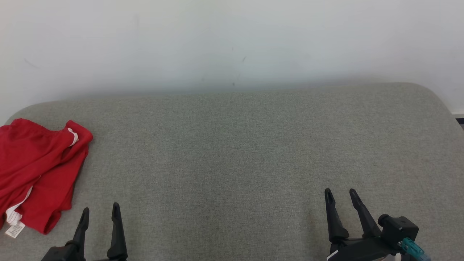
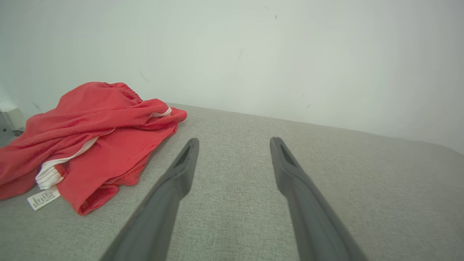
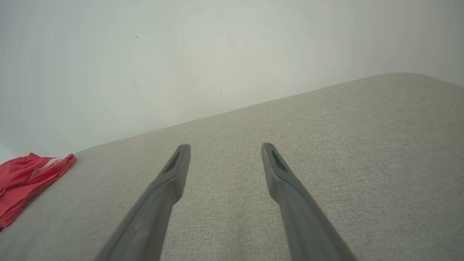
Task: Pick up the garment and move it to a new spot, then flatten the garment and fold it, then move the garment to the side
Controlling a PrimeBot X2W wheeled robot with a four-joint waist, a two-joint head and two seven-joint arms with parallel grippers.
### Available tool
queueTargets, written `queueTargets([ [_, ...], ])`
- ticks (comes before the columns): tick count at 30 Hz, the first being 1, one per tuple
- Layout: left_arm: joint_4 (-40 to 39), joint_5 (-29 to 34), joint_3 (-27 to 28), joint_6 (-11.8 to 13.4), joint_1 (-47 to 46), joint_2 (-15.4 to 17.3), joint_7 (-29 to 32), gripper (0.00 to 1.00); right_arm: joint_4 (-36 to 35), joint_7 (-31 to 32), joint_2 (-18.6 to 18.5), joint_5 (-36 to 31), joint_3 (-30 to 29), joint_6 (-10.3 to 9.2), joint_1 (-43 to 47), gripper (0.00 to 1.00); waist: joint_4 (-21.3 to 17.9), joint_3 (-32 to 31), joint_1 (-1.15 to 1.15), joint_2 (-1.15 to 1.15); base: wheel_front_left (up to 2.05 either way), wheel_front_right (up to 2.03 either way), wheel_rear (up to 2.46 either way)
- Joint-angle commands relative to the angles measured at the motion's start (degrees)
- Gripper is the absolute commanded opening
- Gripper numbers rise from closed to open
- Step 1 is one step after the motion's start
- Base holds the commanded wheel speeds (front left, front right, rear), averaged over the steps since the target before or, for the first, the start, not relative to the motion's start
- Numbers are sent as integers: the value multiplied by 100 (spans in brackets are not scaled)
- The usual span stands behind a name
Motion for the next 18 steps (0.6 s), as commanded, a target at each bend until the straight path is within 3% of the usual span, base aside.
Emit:
queueTargets([
  [1,-59,115,14,19,19,31,-56,100,-17,-53,13,-136,-8,-9,24,100,1,-2,0,0,0,0,0],
  [18,-47,866,64,30,140,-20,-257,100,81,-250,15,-923,-12,-10,36,100,12,-37,0,0,0,0,0],
])
